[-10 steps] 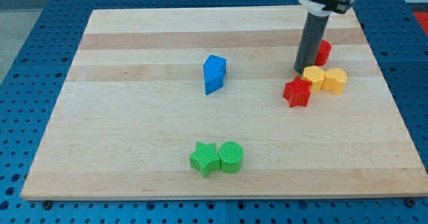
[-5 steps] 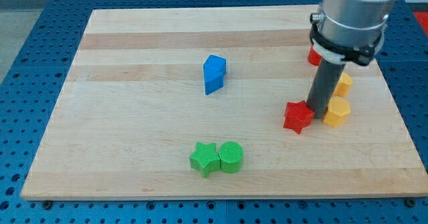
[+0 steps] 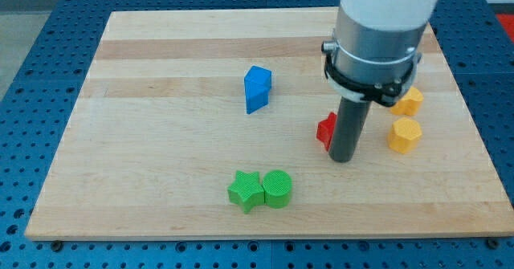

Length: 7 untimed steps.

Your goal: Separate the red star from the yellow hexagon

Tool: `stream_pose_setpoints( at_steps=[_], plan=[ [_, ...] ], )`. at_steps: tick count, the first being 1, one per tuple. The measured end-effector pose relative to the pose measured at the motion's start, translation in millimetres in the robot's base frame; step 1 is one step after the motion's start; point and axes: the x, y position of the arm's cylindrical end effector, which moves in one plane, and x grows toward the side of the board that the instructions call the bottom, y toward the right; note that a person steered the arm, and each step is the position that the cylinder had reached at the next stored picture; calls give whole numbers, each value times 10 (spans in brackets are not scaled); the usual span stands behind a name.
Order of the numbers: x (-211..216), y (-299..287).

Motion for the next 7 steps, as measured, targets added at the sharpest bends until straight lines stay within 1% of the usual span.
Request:
stream_pose_setpoints(
  at_steps=[2, 3, 4, 5, 6, 7],
  plan=[
    [-580, 0],
    [-495, -20],
    [-318, -254],
    [-411, -421],
    [-776, -283],
    [-1098, -15]
  ],
)
